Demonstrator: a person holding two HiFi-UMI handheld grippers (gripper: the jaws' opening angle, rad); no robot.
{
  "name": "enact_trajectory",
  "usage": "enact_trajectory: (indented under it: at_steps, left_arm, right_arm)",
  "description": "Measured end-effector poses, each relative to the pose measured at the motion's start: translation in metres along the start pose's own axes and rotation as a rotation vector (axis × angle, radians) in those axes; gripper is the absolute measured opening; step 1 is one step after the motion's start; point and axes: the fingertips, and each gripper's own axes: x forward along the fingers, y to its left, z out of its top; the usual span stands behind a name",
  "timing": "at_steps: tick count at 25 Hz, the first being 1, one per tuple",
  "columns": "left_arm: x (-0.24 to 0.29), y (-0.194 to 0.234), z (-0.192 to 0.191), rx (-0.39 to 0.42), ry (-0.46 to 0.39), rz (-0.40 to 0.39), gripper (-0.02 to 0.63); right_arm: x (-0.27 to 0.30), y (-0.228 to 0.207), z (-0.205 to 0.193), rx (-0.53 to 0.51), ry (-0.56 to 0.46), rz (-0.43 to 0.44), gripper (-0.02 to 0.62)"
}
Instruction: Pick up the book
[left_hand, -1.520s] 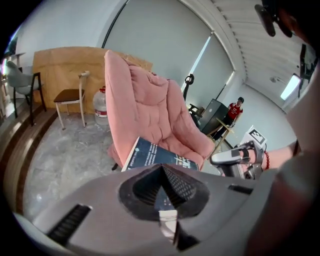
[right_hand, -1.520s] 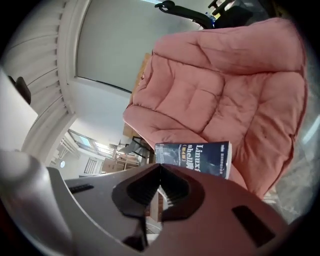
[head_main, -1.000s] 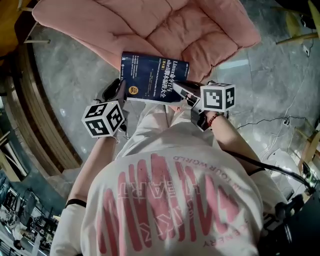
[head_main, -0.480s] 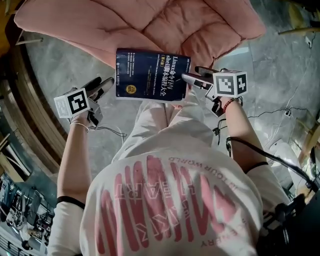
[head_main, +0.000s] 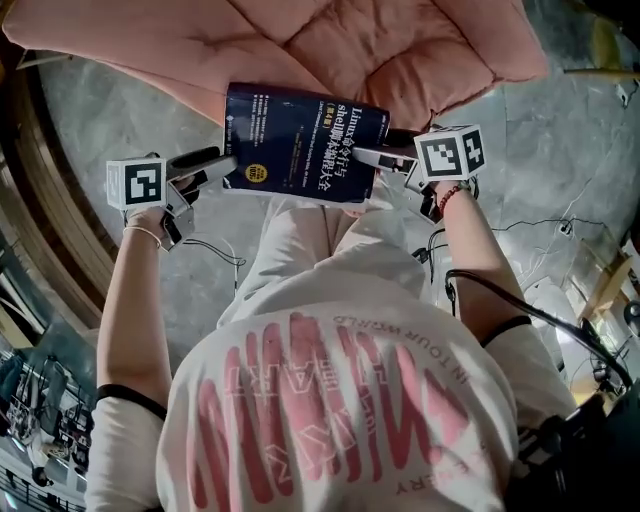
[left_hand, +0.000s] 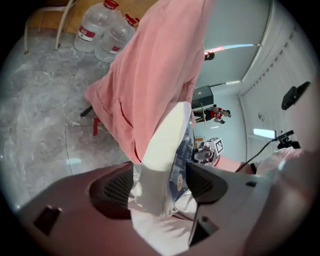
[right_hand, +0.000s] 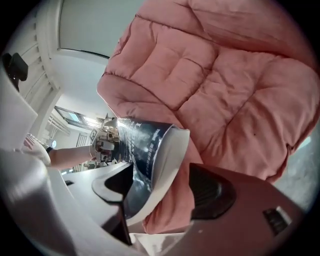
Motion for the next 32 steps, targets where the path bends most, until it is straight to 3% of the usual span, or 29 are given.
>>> enact_trajectory:
  at_steps: [3, 7, 13, 16, 18, 21, 28, 32]
  left_arm:
    - [0.015, -0.009, -0.005, 0.047, 0.044, -0.054, 0.324]
    - [0.025, -0.005, -0.007, 0.015, 0.064, -0.043, 0.328]
    - [0.034, -0.005, -0.010, -0.016, 0.088, -0.065, 0.328]
    - [0.035, -0.009, -0.009, -0.022, 0.071, -0.096, 0.327]
    - [0.036, -0.009, -0.011, -0.067, 0.043, -0.111, 0.327]
    - [0.043, -0.023, -0.006, -0.046, -0.024, -0.218, 0.327]
    - [0.043, -0.017, -0.004, 0.007, -0.111, -0.179, 0.327]
    - [0.043, -0.016, -0.001, 0.051, -0.160, -0.160, 0.327]
  right_arm:
    - [0.005, -0.001, -0.002, 0.030, 0.041, 0.022, 0.360]
    - [0.010, 0.003, 0.002, 0.026, 0.061, 0.086, 0.359]
    - [0.020, 0.018, 0.013, 0.136, -0.057, 0.244, 0.357]
    - [0.025, 0.020, 0.016, 0.215, -0.106, 0.295, 0.359]
    - [0.025, 0.030, 0.018, 0.257, -0.139, 0.367, 0.357]
    - [0.023, 0.043, 0.021, 0.274, -0.179, 0.439, 0.303]
    - [0.021, 0.044, 0.023, 0.279, -0.217, 0.405, 0.284]
    - [0.019, 0.028, 0.019, 0.238, -0.243, 0.287, 0.283]
